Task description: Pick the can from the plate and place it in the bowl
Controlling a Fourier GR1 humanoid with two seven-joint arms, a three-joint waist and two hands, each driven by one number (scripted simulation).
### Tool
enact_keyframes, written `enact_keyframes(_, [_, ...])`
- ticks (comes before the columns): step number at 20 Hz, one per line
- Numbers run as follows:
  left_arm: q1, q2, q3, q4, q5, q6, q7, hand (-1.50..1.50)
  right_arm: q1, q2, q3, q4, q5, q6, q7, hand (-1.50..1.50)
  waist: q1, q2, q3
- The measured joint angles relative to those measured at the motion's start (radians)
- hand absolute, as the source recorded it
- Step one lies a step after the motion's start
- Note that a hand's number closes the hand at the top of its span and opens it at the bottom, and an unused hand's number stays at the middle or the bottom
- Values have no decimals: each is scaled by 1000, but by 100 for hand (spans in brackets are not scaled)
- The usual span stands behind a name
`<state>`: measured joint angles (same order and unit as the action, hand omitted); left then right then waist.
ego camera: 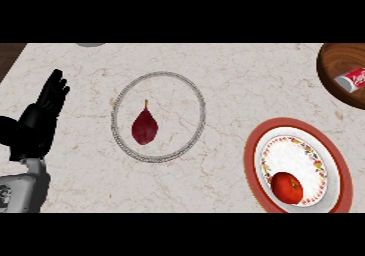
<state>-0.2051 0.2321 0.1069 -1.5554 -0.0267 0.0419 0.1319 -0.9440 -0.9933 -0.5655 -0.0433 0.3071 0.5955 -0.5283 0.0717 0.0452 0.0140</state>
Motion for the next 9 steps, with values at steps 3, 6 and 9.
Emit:
enact_keyframes(3, [8, -1, -1, -4, -2, 1, -2, 0, 27, -27, -19, 0, -21, 39, 25, -150, -4, 0, 2])
enact_keyframes(6, [17, -3, 0, -7, -2, 4, -4, 0, 43, -49, -38, -5, -43, 83, 56, -150, -8, -1, 4])
enact_keyframes(9, [13, -2, 4, -4, -3, 6, -4, 0, 52, -61, -62, -16, -70, 116, 81, -150, -16, -3, 5])
